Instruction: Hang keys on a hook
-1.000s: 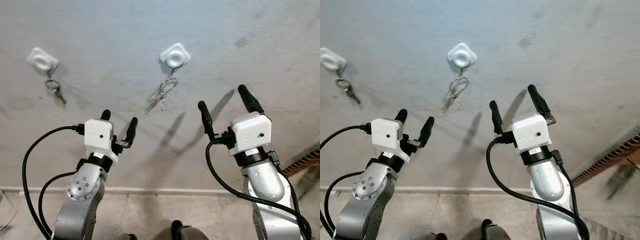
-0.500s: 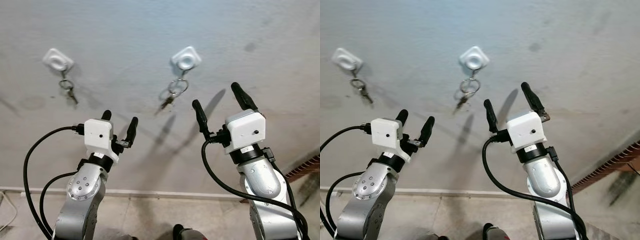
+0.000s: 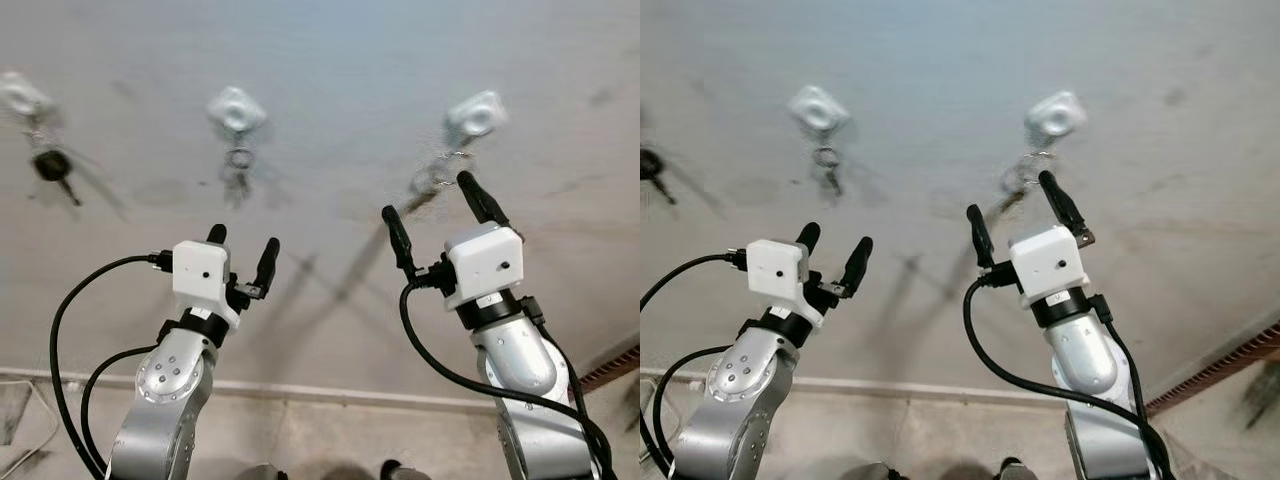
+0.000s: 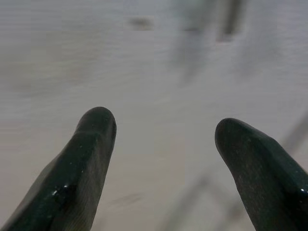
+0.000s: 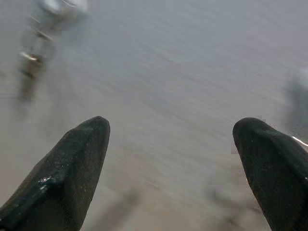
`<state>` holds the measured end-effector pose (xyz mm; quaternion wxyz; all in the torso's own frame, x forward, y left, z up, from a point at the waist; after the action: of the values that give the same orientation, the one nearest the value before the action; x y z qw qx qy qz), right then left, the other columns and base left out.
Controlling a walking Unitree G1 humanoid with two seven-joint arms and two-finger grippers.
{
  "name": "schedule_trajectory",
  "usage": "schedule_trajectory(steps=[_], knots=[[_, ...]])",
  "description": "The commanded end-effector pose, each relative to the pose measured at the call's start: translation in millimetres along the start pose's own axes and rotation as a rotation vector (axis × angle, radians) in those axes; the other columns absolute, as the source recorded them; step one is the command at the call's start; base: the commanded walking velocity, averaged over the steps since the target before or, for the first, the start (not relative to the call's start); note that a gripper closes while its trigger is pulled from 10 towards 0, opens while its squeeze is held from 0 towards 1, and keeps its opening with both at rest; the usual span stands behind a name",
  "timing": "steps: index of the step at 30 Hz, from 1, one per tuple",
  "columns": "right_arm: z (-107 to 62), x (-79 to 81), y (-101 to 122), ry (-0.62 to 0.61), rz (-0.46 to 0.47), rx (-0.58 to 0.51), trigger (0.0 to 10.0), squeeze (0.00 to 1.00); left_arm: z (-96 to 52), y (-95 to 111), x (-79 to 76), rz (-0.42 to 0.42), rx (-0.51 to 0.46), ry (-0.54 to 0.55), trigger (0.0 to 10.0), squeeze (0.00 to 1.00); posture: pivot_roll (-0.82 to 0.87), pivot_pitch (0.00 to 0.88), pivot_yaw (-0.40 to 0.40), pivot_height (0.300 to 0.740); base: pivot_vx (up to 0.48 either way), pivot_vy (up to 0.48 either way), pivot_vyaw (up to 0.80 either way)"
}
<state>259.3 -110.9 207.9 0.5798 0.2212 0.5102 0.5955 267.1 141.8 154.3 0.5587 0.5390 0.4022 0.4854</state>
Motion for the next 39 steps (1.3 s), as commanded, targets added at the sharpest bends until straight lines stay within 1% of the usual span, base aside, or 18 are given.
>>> schedule_trajectory(steps=[1,10,14,17,18,20,22,25,27,28,30,34,35,36,37,38,39], knots=[[0.2,-4.5,0,-0.008,-0.012,0.0,10.0,0.0,-0.4,4,-4.4,-0.002,-0.011,-0.02,10.0,0.0,-0.03,0.17,0.03,0.74,0.0,0.39,0.0],[1.0,-5.3,-2,-0.01,-0.025,0.007,10.0,0.0,-1.0,3,-4.5,0.0,-0.005,-0.022,10.0,0.0,-0.03,0.175,0.031,0.74,0.0,0.385,0.0],[-4.5,-4.8,-8,-0.016,-0.002,0.043,10.0,0.0,-1.7,2,-5.0,0.022,-0.006,-0.027,10.0,0.0,-0.03,0.177,0.03,0.74,0.0,0.0,0.0],[-14.0,-5.3,-19,-0.041,0.038,0.099,10.0,0.0,-4.1,-2,-5.0,0.024,0.001,-0.023,10.0,0.0,-0.03,0.178,0.031,0.74,0.0,0.0,0.0],[-18.7,-5.6,-23,-0.051,0.053,0.122,10.0,0.0,-6.4,-5,-2.4,0.031,0.004,-0.005,10.0,0.0,-0.03,0.179,0.029,0.74,0.0,0.0,0.0],[-20.7,-5.6,-25,-0.051,0.054,0.13,10.0,0.0,-7.4,-6,-0.9,0.034,0.007,0.005,10.0,0.0,-0.03,0.179,0.029,0.74,0.0,0.0,0.0],[-23.0,-4.6,-27,-0.051,0.061,0.143,10.0,0.0,-14.6,-15,2.5,0.061,0.034,0.012,10.0,0.0,-0.03,0.177,0.027,0.74,0.0,0.0,0.0],[-23.1,-3.8,-28,-0.046,0.067,0.148,10.0,0.0,-17.7,-20,3.6,0.079,0.049,0.011,10.0,0.0,-0.03,0.176,0.025,0.74,0.0,0.0,0.0],[-24.0,-0.9,-36,-0.037,0.088,0.187,10.0,0.0,-23.8,-33,7.4,0.089,0.088,0.015,10.0,0.0,-0.03,0.175,0.023,0.74,0.0,0.0,0.0],[-24.0,-0.9,-36,-0.037,0.088,0.187,10.0,0.0,-23.8,-33,7.4,0.089,0.088,0.015,10.0,0.0,-0.03,0.175,0.023,0.74,0.0,0.0,0.0],[-29.7,-0.5,-53,-0.055,0.155,0.263,10.0,0.0,-31.8,-52,13.0,0.108,0.15,0.03,10.0,0.0,-0.02,0.172,0.019,0.74,0.0,0.0,0.0],[-35.0,-3.0,-64,-0.075,0.184,0.309,10.0,0.0,-40.2,-67,17.2,0.11,0.197,0.043,10.0,0.0,-0.02,0.167,0.015,0.74,0.0,0.0,0.0],[-38.9,-3.5,-69,-0.082,0.194,0.335,10.0,0.0,-44.1,-73,18.2,0.118,0.214,0.042,10.0,0.0,-0.02,0.168,0.014,0.74,0.0,0.0,0.0],[-48.8,-2.9,-85,-0.093,0.216,0.418,10.0,0.0,-51.9,-87,20.7,0.131,0.263,0.041,10.0,0.0,-0.02,0.167,0.013,0.74,0.0,0.0,0.0],[-52.4,-2.2,-90,-0.096,0.225,0.447,10.0,0.0,-54.5,-91,21.5,0.137,0.28,0.041,10.0,0.0,-0.02,0.167,0.013,0.74,0.0,0.0,0.0],[-56.8,-2.4,-96,-0.103,0.236,0.477,10.0,0.0,-57.4,-97,22.8,0.134,0.302,0.047,10.0,0.0,-0.02,0.167,0.01,0.74,0.0,0.0,0.0],[-66.4,-0.8,-108,-0.096,0.234,0.543,10.0,0.0,-63.4,-109,25.2,0.109,0.354,0.055,10.0,0.0,-0.02,0.166,0.011,0.74,0.0,0.0,0.0]])
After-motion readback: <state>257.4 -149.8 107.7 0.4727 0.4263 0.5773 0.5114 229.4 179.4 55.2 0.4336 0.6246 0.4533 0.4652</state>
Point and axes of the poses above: a point about 5 cm out from each wrist's last joint towards the gripper, its own z axis pointing out of the wrist towards the gripper, its own y axis along the axis of the wrist's last joint, x = y × z, the point moved 1 cm from there along z, pointing out of the wrist towards the gripper, and after that the axes turned 2 degrees about z, right-handed, at the moved point
